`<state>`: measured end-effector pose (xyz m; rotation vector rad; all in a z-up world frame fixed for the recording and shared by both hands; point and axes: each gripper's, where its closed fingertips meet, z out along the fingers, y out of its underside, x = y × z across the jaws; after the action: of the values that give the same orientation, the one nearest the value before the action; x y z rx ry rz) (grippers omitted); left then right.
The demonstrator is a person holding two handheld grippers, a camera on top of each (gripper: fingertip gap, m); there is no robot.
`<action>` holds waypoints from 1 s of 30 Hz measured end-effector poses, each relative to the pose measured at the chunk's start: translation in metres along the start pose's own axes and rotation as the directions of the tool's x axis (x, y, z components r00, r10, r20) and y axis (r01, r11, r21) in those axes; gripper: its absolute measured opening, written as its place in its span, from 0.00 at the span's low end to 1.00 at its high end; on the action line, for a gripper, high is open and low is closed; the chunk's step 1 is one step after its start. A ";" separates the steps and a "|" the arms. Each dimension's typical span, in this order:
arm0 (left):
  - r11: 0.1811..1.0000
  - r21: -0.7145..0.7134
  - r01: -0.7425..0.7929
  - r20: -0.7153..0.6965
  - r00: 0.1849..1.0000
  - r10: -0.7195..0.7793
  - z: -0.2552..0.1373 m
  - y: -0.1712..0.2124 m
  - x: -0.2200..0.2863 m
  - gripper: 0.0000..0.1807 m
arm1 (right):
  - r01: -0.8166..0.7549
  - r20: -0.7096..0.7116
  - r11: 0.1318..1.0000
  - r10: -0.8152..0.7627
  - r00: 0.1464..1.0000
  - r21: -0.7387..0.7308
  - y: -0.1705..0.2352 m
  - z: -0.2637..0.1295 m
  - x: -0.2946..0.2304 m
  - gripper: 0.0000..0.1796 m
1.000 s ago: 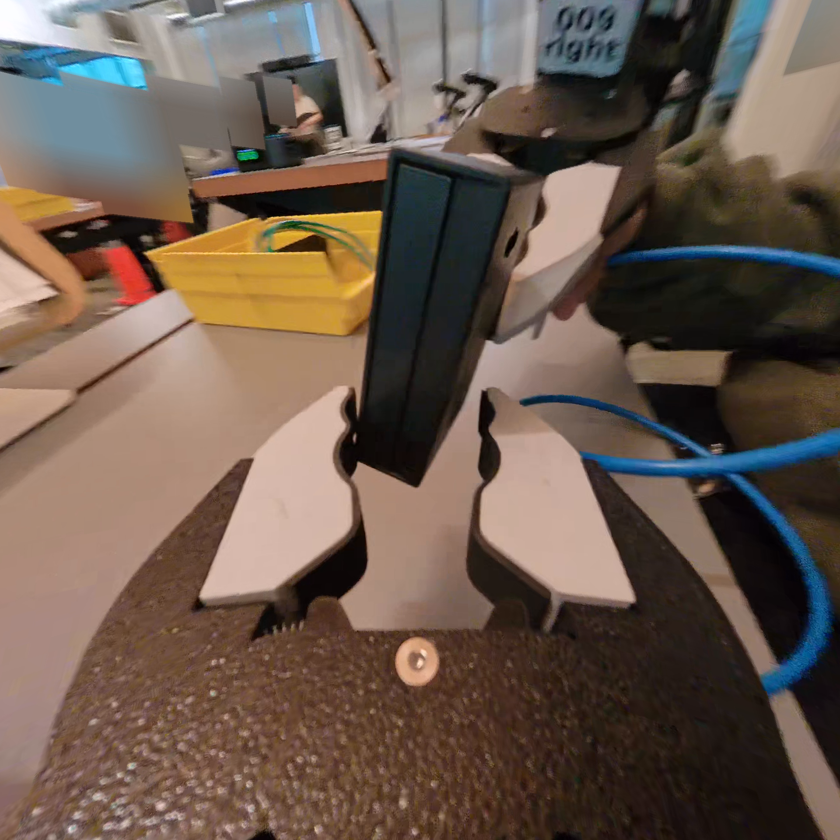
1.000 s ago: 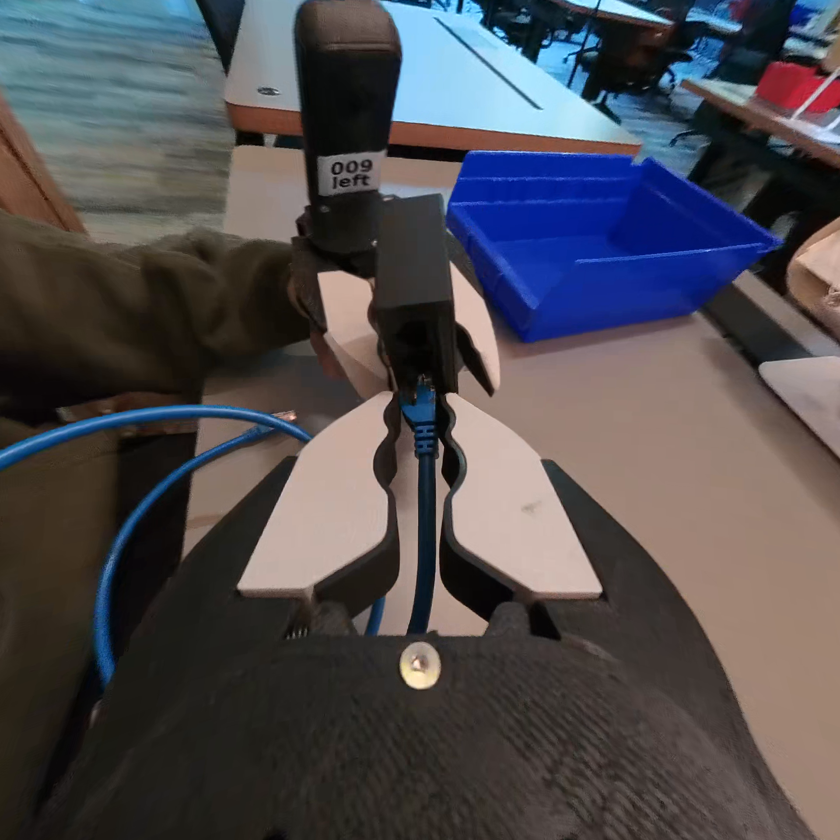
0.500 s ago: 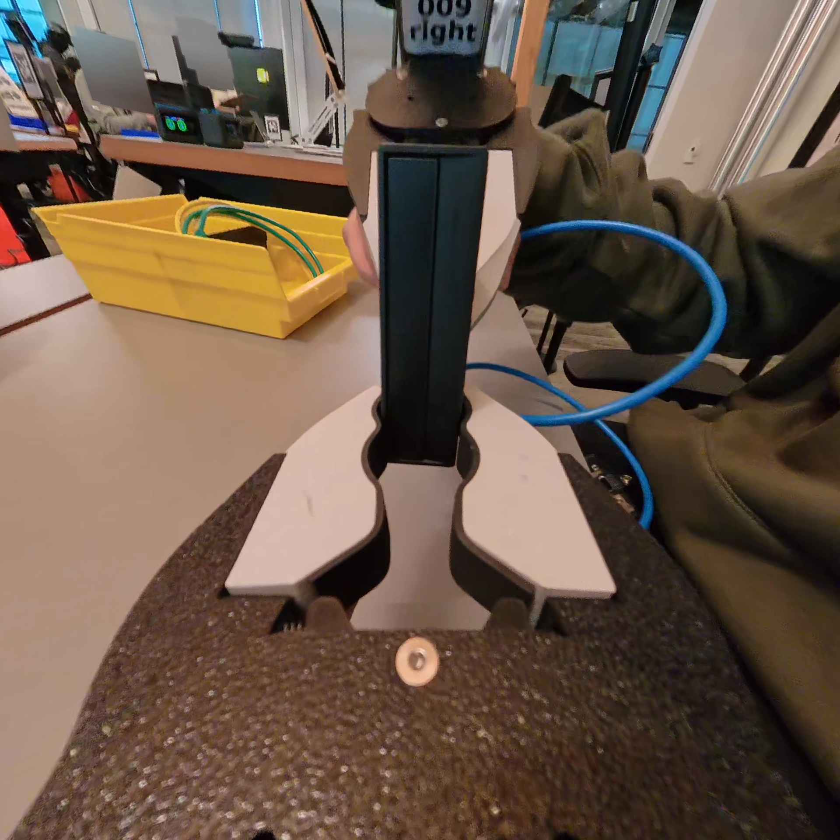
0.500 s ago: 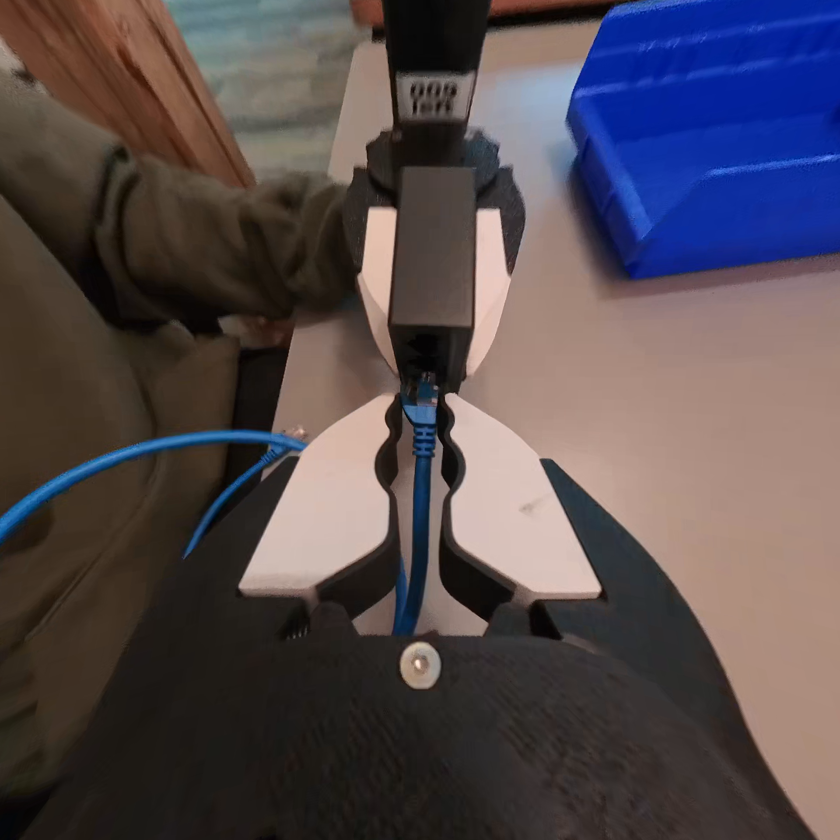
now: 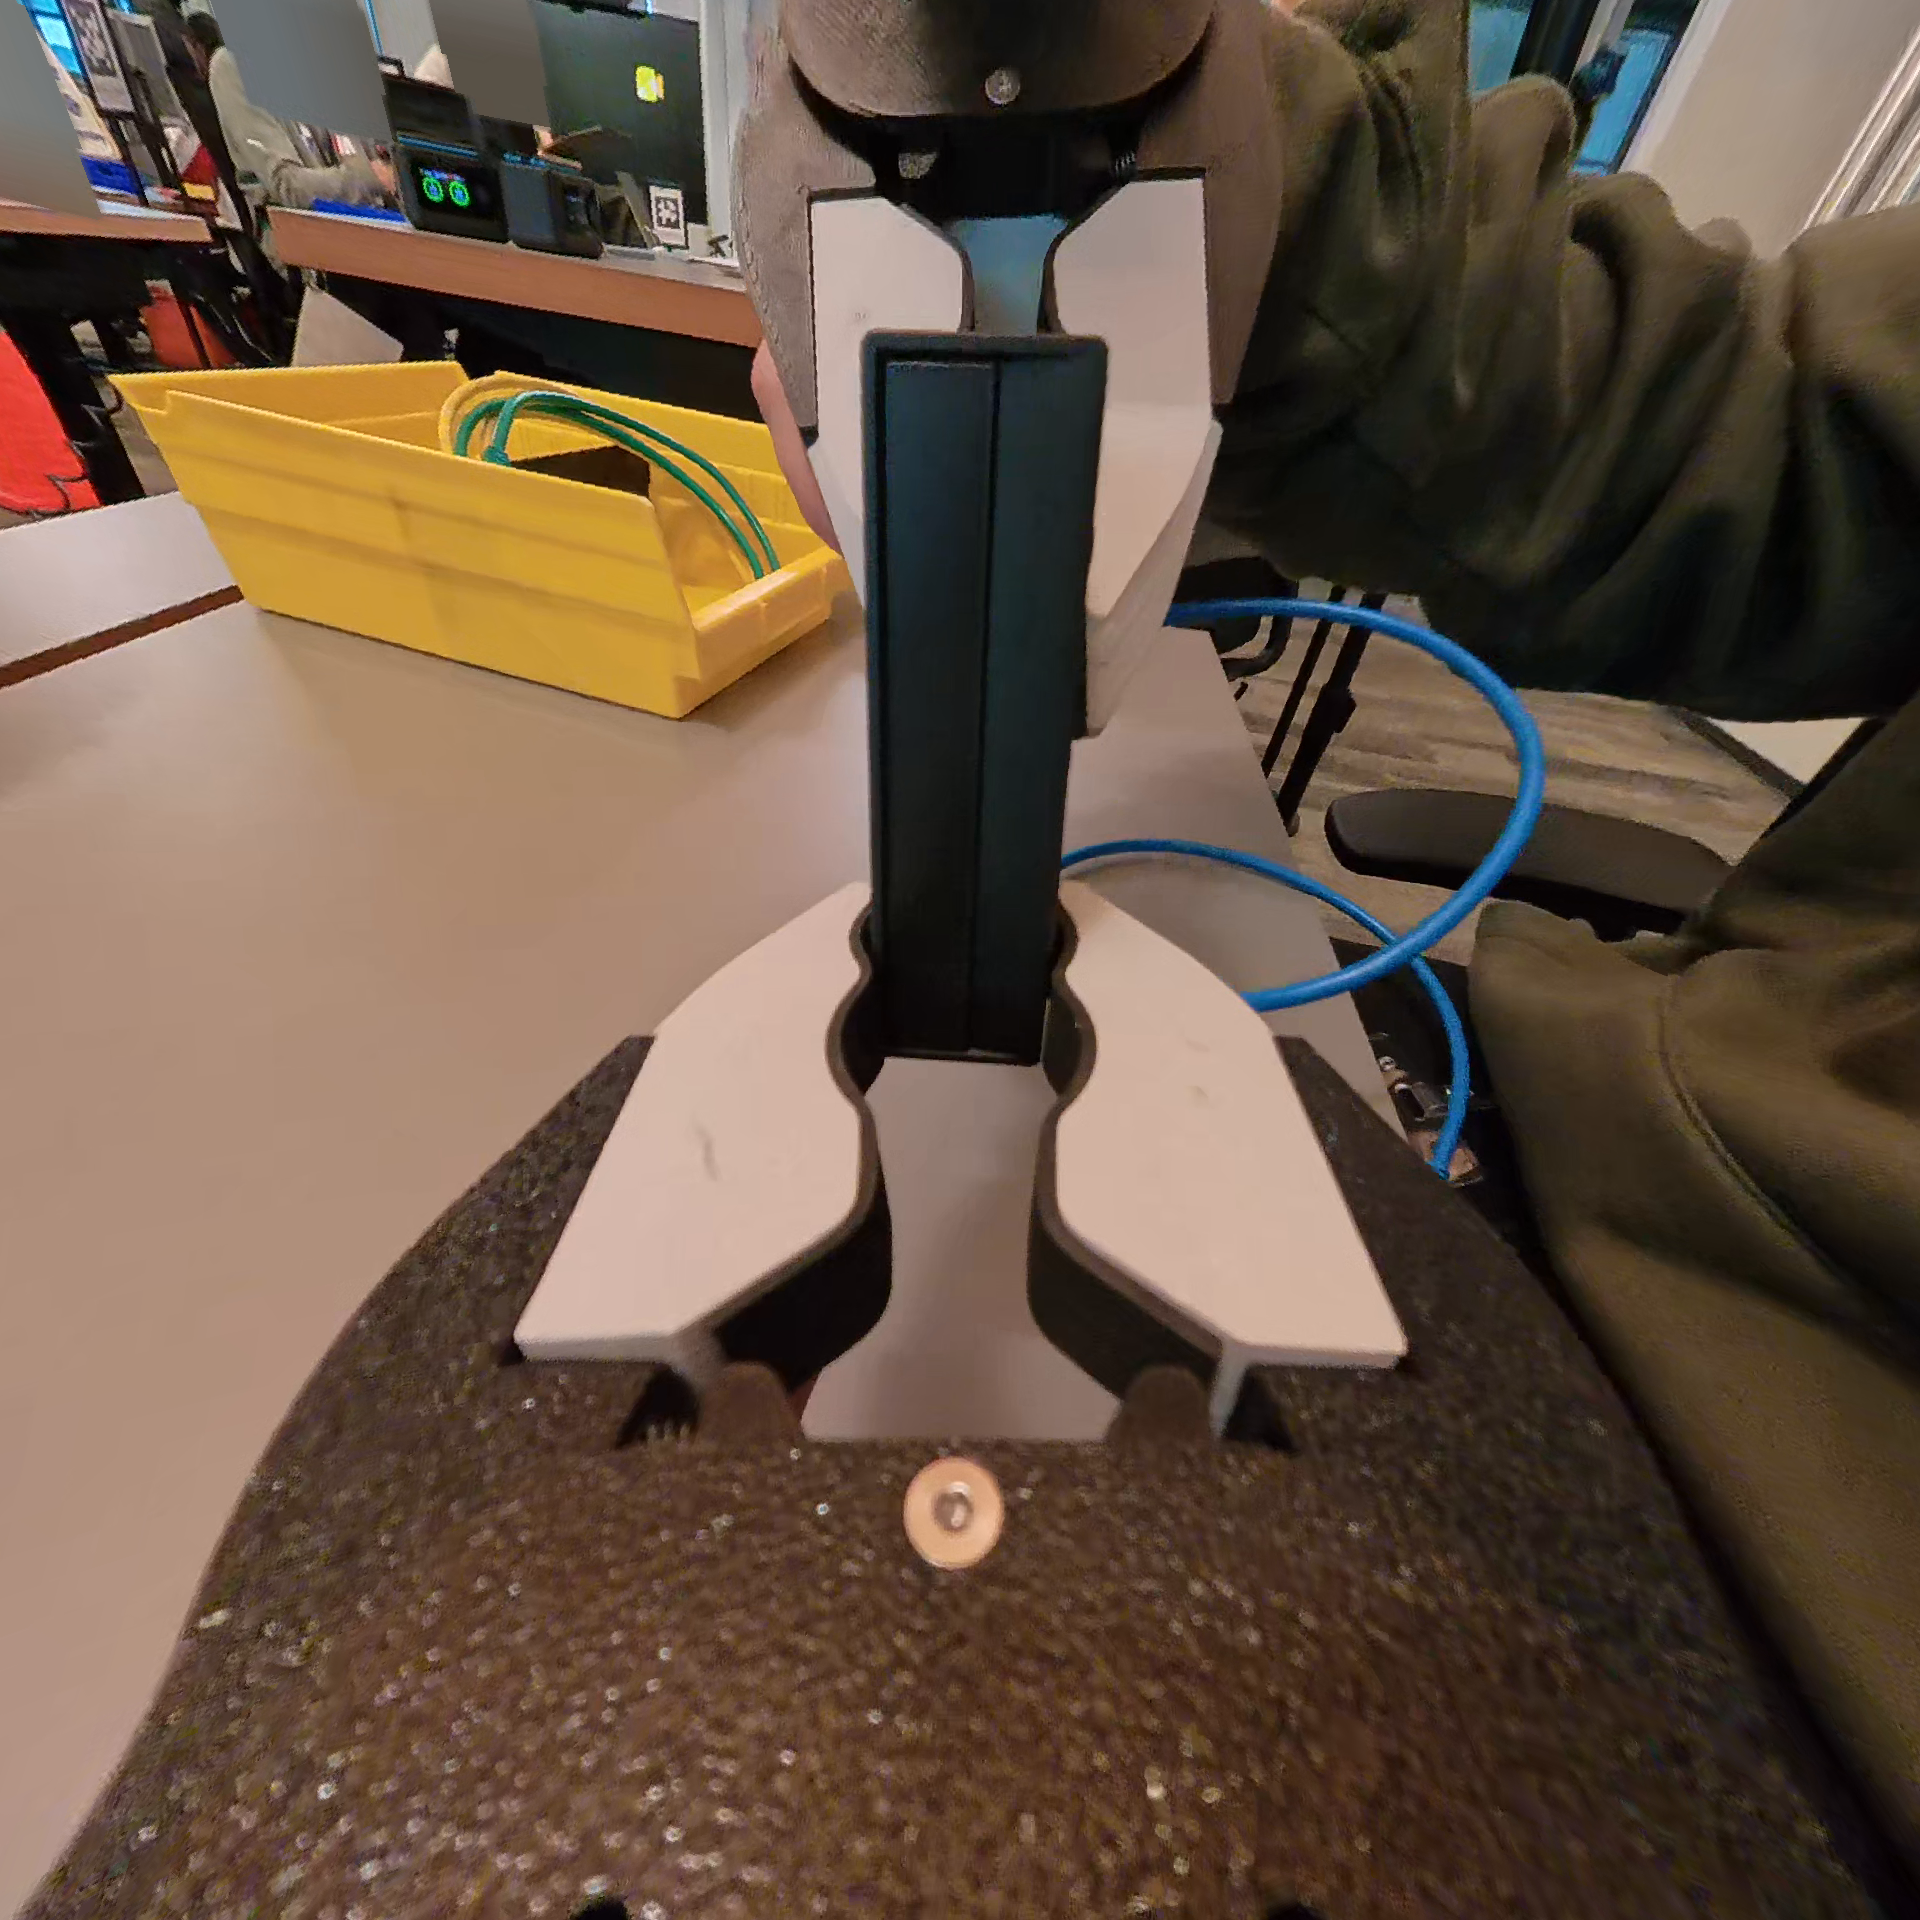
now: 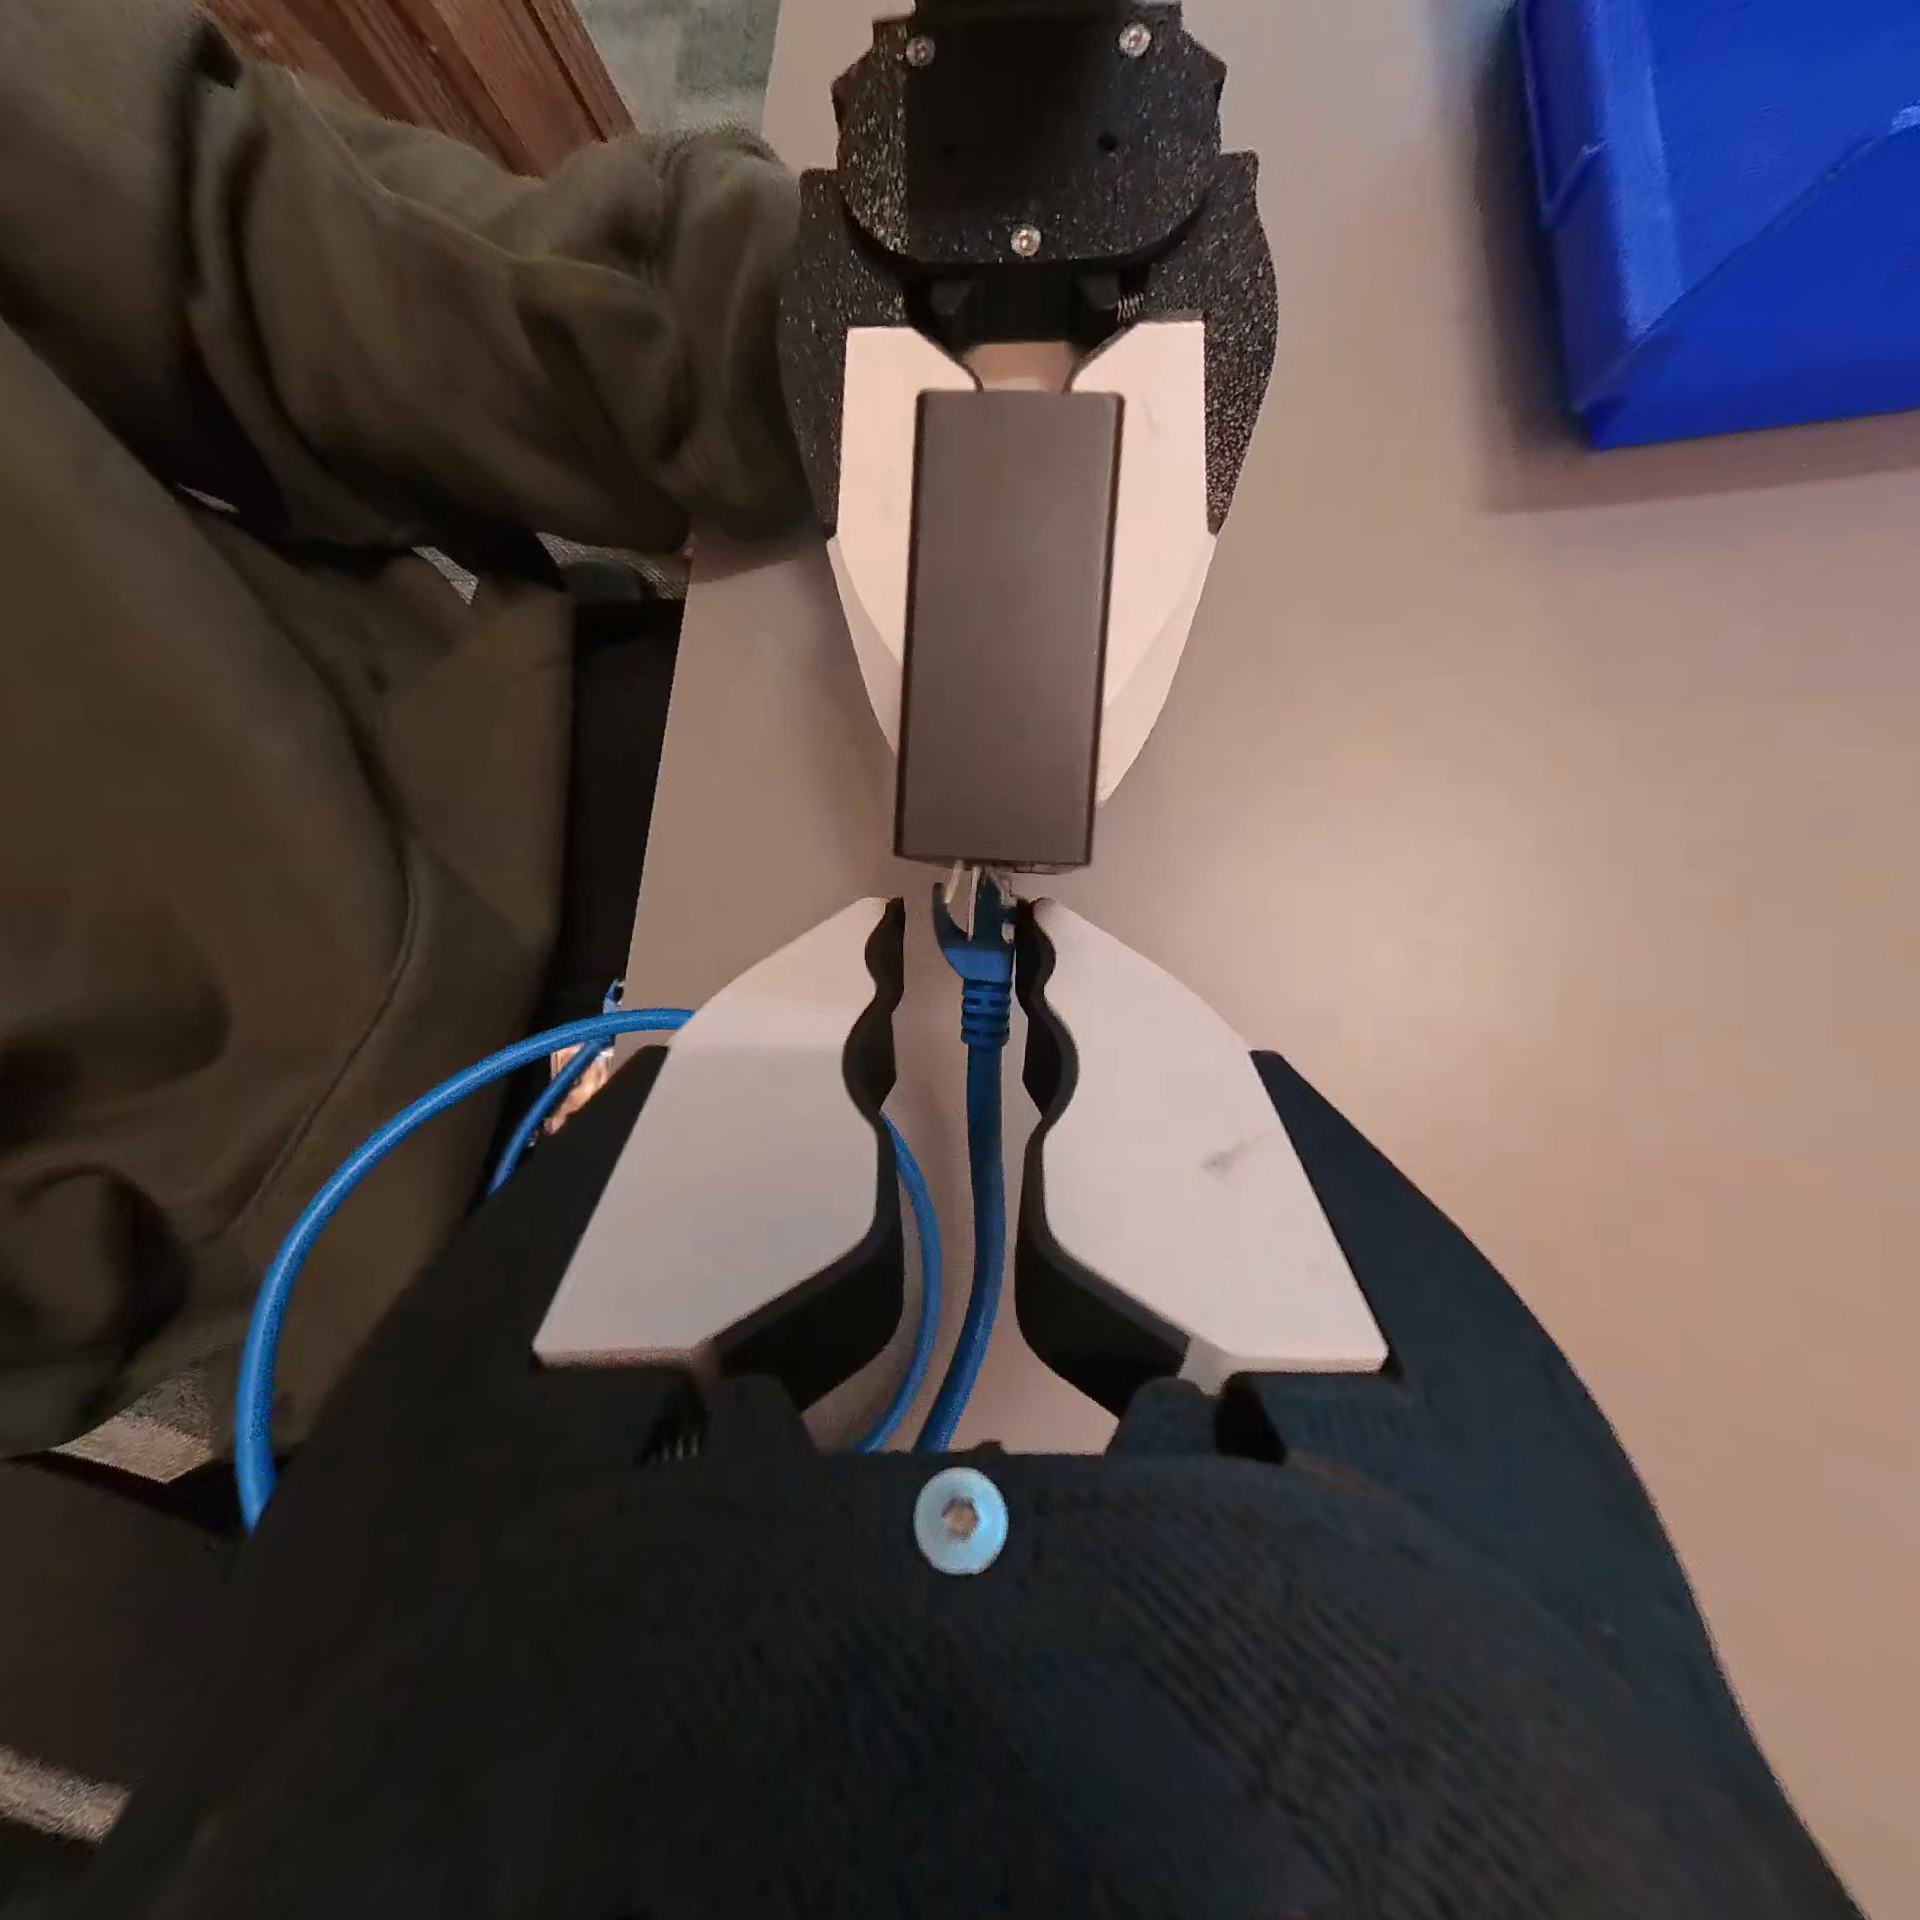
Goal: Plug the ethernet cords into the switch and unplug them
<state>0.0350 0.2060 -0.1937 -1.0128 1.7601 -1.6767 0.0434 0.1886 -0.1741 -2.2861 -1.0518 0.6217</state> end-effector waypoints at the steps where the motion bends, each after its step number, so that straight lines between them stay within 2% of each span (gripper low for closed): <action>1: 1.000 0.005 -0.002 0.011 1.000 0.001 0.000 -0.001 -0.001 0.15 | 0.002 -0.007 1.000 -0.002 1.000 0.004 -0.002 -0.001 0.002 0.11; 4: 1.000 0.016 -0.015 0.035 0.999 0.014 -0.002 -0.006 -0.003 0.15 | 0.011 -0.015 1.000 -0.011 1.000 -0.002 -0.005 -0.005 0.007 0.08; 12: 0.996 0.067 -0.058 0.058 0.997 0.054 -0.017 -0.022 -0.003 0.15 | 0.092 -0.027 0.996 -0.092 0.995 -0.003 -0.025 -0.008 0.006 0.08; 19: 0.993 0.047 -0.106 0.047 0.993 0.104 -0.014 -0.023 0.004 0.16 | 0.042 0.005 0.994 -0.041 0.999 -0.103 -0.023 -0.008 -0.001 0.08; 23: 0.986 0.020 -0.168 0.091 0.982 0.166 -0.012 -0.023 0.002 0.15 | 0.018 0.025 0.988 -0.014 1.000 -0.152 -0.020 -0.009 0.000 0.08; 30: 0.986 0.032 -0.165 0.114 0.981 0.160 -0.010 -0.026 0.000 0.15 | 0.053 0.040 0.958 -0.044 0.998 -0.282 -0.021 -0.014 0.002 0.09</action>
<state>0.0322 0.2129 -0.1670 -0.9001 1.6820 -1.5204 0.0418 0.1974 -0.1501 -2.4909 -1.2806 0.5175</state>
